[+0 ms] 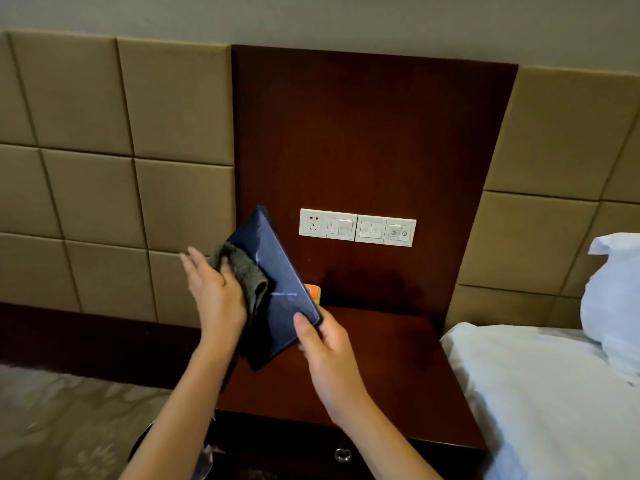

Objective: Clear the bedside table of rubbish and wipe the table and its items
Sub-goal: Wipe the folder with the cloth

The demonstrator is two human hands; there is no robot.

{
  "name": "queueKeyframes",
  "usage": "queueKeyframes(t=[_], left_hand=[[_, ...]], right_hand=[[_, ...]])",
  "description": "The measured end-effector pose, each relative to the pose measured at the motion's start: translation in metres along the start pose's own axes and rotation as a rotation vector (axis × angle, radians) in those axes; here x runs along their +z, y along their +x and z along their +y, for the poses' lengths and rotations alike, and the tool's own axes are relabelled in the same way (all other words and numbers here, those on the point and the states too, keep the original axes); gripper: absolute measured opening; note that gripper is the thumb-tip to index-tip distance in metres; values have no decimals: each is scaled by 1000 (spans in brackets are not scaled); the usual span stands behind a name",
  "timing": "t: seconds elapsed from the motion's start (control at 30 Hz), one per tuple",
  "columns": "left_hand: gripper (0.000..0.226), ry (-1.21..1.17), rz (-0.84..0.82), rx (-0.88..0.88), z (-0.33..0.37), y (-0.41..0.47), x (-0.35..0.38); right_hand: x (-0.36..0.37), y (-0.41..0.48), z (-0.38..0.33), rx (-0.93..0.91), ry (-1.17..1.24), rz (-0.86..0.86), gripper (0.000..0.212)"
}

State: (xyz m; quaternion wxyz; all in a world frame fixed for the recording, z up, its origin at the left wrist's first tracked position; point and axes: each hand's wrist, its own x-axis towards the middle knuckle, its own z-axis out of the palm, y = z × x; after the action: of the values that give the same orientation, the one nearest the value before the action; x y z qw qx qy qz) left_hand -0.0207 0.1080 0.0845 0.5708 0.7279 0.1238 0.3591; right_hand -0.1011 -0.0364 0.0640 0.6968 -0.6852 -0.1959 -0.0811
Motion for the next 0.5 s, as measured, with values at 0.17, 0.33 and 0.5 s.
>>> queueKeyframes(t=[0.17, 0.33, 0.5], left_hand=[[55, 160, -33, 139, 20, 32, -3], [63, 167, -327, 447, 20, -38, 12], [56, 207, -356, 427, 1, -83, 5]], right_hand=[[2, -10, -4, -85, -63, -117, 22], [-6, 11, -11, -86, -45, -20, 25], [-16, 4, -1, 24, 18, -43, 23]])
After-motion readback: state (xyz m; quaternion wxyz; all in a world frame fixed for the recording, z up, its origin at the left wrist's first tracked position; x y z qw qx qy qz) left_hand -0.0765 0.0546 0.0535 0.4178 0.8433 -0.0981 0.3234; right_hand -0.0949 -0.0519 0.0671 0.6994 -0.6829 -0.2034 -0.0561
